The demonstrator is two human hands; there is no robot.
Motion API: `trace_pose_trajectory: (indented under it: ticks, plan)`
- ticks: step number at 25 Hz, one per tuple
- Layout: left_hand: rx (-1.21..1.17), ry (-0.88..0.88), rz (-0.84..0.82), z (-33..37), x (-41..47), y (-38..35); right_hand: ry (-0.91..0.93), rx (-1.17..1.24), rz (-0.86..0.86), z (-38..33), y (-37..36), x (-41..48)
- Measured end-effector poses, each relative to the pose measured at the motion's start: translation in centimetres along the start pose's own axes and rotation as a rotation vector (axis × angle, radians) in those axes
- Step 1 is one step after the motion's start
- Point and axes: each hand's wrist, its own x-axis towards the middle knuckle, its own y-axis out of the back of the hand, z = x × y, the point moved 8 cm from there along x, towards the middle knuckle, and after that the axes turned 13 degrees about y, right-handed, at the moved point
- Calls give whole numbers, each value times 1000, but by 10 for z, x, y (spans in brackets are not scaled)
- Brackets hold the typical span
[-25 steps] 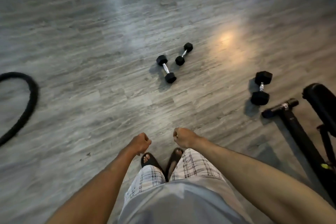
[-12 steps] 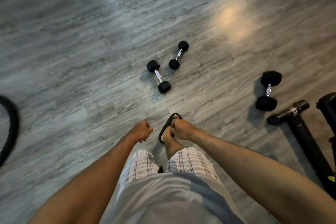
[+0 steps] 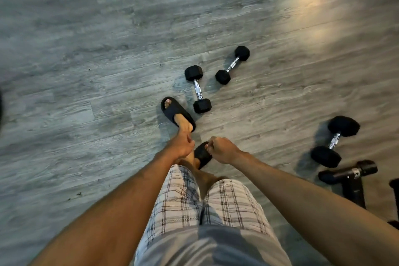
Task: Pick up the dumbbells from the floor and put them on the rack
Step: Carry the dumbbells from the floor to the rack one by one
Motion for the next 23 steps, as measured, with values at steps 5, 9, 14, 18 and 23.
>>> trace_pose_trajectory:
  ticks: [5, 9, 14, 18, 23]
  plan:
    - [-129, 72, -49, 58, 81, 35, -65, 18, -53, 18, 33, 91]
    - [-225, 110, -12, 92, 150, 72, -73, 85, -31, 33, 69, 175]
    - [-373, 283, -34, 95, 275, 79, -114, 162, 33, 81, 94, 290]
    - [-713, 408, -8, 97, 393, 63, -190, 210, 49, 154, 69, 386]
    - [-877, 433, -43, 112, 506, 33, -296, 331, 48, 221, 9, 472]
